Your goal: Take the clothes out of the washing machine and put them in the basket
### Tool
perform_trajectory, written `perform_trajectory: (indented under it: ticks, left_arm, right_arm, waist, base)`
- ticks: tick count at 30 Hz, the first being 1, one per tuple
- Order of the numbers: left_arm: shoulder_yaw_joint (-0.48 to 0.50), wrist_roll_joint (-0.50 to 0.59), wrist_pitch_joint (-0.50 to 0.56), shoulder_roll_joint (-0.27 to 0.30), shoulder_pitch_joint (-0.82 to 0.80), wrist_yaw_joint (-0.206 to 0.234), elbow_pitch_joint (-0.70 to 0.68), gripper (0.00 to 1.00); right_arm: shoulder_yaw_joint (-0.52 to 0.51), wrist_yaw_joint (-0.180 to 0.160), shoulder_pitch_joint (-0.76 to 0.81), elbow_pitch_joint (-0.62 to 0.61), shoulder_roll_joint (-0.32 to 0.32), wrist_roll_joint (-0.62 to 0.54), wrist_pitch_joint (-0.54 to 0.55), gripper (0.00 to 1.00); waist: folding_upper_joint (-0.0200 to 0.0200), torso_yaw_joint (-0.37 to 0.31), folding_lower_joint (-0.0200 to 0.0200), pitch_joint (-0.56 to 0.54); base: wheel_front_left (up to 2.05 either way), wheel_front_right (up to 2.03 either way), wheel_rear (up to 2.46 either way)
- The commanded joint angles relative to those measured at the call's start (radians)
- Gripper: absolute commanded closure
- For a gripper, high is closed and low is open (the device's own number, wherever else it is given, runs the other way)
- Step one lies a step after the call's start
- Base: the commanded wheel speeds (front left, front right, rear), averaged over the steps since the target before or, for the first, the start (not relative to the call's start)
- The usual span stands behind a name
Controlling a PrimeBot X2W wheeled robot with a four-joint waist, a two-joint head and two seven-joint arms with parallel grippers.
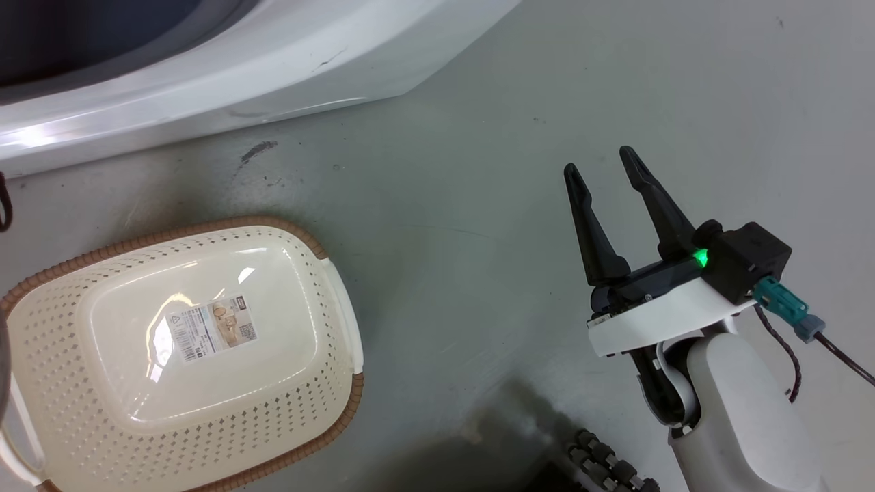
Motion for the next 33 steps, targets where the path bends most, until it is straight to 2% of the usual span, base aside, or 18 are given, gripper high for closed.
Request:
perform_trajectory:
  ticks: [1,6,11,12,17,21,22,24,27,30,33]
  left_arm:
    - [0.002,-0.007,0.044,0.004,-0.016,0.002,0.013,1.00]
    - [0.011,-0.025,0.113,0.008,-0.031,0.019,0.021,1.00]
    - [0.012,-0.036,0.034,0.010,-0.001,0.036,-0.020,1.00]
    - [0.009,-0.040,-0.052,0.010,0.032,0.044,-0.051,1.00]
    - [0.024,-0.068,-0.304,-0.003,0.133,0.073,-0.113,1.00]
    - [0.049,-0.113,-0.478,-0.025,0.219,0.076,-0.124,1.00]
    - [0.049,-0.113,-0.478,-0.025,0.219,0.076,-0.124,1.00]
    - [0.064,-0.137,-0.556,-0.038,0.259,0.076,-0.120,1.00]
    - [0.078,-0.164,-0.613,-0.062,0.319,0.074,-0.118,1.00]
    - [0.096,-0.191,-0.631,-0.080,0.388,0.068,-0.140,1.00]
    - [0.115,-0.216,-0.634,-0.099,0.473,0.062,-0.223,1.00]
  right_arm:
    - [0.003,-0.001,-0.016,-0.004,0.002,0.006,-0.002,0.00]
    - [0.007,-0.001,-0.020,-0.001,0.002,0.017,-0.002,0.00]
    - [0.000,-0.001,-0.020,0.008,0.002,0.016,-0.002,0.00]
    - [-0.003,-0.001,-0.015,0.013,0.002,0.010,-0.002,0.00]
    - [-0.018,-0.001,0.000,0.022,0.002,-0.009,-0.002,0.00]
    - [-0.034,-0.001,0.027,0.034,0.002,-0.032,-0.002,0.00]
    - [-0.034,-0.001,0.027,0.034,0.002,-0.032,-0.002,0.00]
    - [-0.044,-0.001,0.041,0.043,0.002,-0.042,-0.002,0.00]
    - [-0.057,-0.001,0.074,0.057,0.002,-0.060,-0.002,0.00]
    - [-0.067,-0.001,0.103,0.071,0.002,-0.076,-0.002,0.00]
    - [-0.077,-0.001,0.133,0.082,0.002,-0.088,-0.002,0.00]
  waist:
    - [0.0000,-0.003,-0.0001,0.000]
    - [0.0000,-0.008,-0.0001,-0.005]
    - [0.0000,-0.003,-0.0001,-0.022]
    - [0.0000,0.004,-0.0001,-0.040]
    - [0.0000,0.028,-0.0001,-0.108]
    - [0.0000,0.050,-0.0001,-0.175]
    - [0.0000,0.050,-0.0001,-0.175]
    - [0.0000,0.063,-0.0001,-0.211]
    - [0.0000,0.084,-0.0001,-0.269]
    - [0.0000,0.104,-0.0001,-0.331]
    - [0.0000,0.122,-0.0001,-0.393]
  base:
    - [0.00,0.00,0.00]
    - [0.00,0.00,0.00]
    - [0.00,0.00,0.00]
    - [0.00,0.00,0.00]
    - [0.00,0.00,0.00]
    - [0.00,0.00,0.00]
    - [0.00,0.00,0.00]
    - [0.00,0.00,0.00]
    - [0.00,0.00,0.00]
    - [0.00,0.00,0.00]
    - [0.00,0.00,0.00]
